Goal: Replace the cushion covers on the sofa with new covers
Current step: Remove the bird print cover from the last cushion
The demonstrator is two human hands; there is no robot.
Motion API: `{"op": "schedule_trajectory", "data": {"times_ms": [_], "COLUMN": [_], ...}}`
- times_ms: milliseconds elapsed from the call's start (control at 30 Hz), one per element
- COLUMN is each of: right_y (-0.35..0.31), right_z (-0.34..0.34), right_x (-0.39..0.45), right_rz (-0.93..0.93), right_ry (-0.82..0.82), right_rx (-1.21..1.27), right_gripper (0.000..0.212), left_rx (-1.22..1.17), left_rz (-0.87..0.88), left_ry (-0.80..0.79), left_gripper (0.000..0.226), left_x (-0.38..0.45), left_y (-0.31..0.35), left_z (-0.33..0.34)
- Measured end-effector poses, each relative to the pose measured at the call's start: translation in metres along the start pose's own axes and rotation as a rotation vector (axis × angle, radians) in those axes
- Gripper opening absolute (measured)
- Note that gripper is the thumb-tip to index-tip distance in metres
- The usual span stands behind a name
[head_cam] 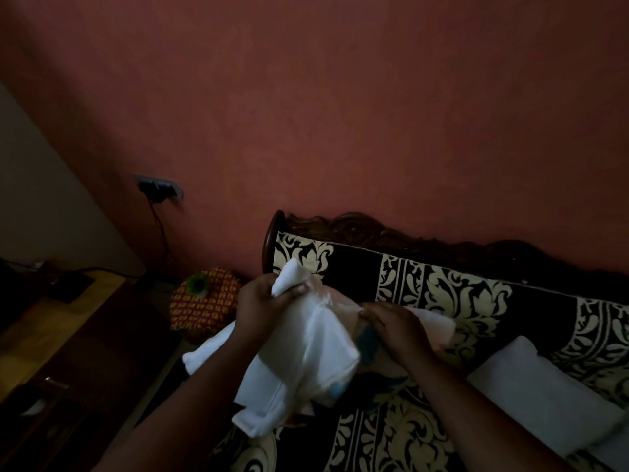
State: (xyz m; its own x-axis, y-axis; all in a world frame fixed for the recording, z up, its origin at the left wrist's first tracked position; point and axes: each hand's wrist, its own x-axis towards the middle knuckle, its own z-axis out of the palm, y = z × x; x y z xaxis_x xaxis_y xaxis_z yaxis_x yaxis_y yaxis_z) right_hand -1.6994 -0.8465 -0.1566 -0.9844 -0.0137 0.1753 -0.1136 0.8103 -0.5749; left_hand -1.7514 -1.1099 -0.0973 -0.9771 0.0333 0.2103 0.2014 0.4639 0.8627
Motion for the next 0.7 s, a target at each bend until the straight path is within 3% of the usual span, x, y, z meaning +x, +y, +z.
{"op": "schedule_trajectory", "data": {"times_ms": [67, 200, 333, 400, 467, 567, 633, 700], "right_y": [0.0, 0.024, 0.059, 0.064, 0.057, 0.018, -0.022, -0.052], "right_z": [0.001, 0.008, 0.004, 0.003, 0.005, 0.005, 0.005, 0.009], "right_x": [-0.008, -0.017, -0.03, -0.029, -0.019, -0.002, 0.008, 0.019], "right_rz": [-0.022, 0.07, 0.298, 0.334, 0.257, 0.088, -0.081, -0.185], "right_ry": [-0.034, -0.122, -0.07, -0.05, 0.058, 0.138, 0.078, -0.006], "right_rx": [-0.149, -0.329, -0.19, -0.091, -0.02, 0.226, 0.324, 0.282], "right_gripper": [0.045, 0.025, 0.012, 0.024, 0.043, 0.052, 0.071, 0.1], "left_rx": [0.003, -0.017, -0.004, -0.005, 0.019, 0.058, 0.122, 0.156], "left_rz": [0.02, 0.068, 0.084, 0.08, 0.099, 0.159, 0.238, 0.329], "left_ry": [0.007, 0.033, 0.07, 0.07, 0.071, 0.048, 0.022, -0.009], "left_gripper": [0.034, 0.034, 0.029, 0.029, 0.03, 0.037, 0.04, 0.023], "left_x": [0.001, 0.0, 0.007, 0.01, 0.011, 0.01, 0.008, 0.005], "left_y": [-0.001, -0.003, -0.005, -0.006, -0.004, 0.005, 0.014, 0.024], "left_z": [-0.002, -0.011, -0.029, -0.032, -0.03, -0.019, -0.01, -0.004]}}
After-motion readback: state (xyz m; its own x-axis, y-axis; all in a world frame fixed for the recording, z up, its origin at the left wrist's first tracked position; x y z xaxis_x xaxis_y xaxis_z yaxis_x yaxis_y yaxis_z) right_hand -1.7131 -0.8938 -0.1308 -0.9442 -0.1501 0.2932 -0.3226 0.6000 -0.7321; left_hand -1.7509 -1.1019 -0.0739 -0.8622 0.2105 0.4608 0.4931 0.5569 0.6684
